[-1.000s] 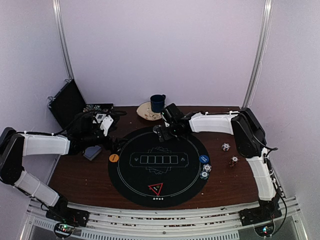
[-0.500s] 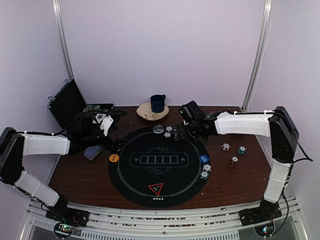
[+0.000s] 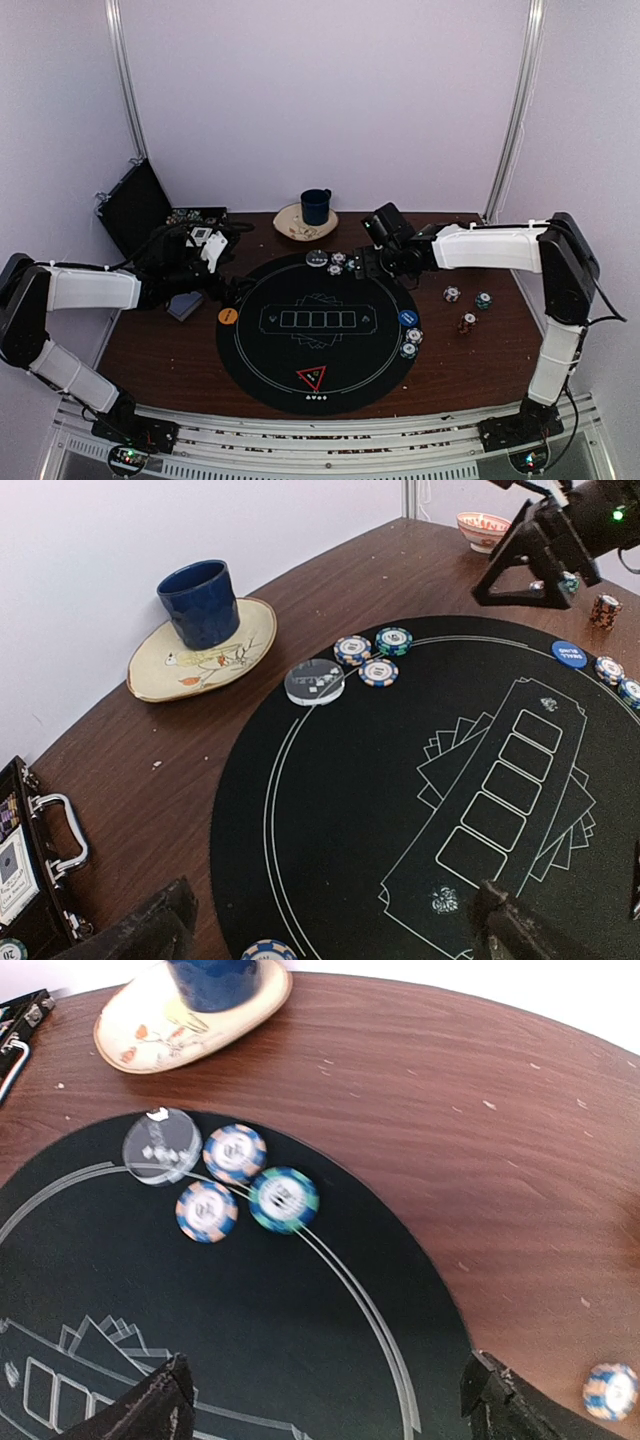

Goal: Distribute texas hold em gaming equipment
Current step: Adjust the poker chip in the poker chips pile.

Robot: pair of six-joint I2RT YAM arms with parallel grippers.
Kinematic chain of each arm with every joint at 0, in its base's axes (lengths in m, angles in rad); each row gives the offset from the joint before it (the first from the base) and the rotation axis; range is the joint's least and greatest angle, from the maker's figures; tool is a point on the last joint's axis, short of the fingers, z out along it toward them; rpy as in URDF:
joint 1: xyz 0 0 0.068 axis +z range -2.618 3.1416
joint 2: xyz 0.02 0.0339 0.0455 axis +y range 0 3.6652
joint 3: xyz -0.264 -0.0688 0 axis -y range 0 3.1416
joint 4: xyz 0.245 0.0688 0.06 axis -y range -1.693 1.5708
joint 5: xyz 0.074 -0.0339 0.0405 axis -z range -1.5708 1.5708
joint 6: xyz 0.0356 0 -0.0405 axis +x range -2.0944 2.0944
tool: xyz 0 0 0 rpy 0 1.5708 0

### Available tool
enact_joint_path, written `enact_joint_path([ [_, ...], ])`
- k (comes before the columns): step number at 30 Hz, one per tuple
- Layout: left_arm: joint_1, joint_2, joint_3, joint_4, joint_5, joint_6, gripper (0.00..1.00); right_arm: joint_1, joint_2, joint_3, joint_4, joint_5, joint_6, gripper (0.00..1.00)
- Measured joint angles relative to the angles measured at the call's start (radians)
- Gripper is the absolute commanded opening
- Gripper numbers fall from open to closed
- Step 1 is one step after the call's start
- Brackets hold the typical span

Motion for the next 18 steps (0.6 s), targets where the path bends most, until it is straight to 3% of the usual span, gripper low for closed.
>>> enact_joint_path([
  [11,0.000,0.000,0.001,0.000,0.000,0.000,0.98,0.023,0.408,0.459,-0.051,-0.049,0.012,0.91],
  [18,0.000,0.000,0.001,0.000,0.000,0.000,0.98,0.023,0.517,0.549,-0.056,-0.061,0.057,0.87],
])
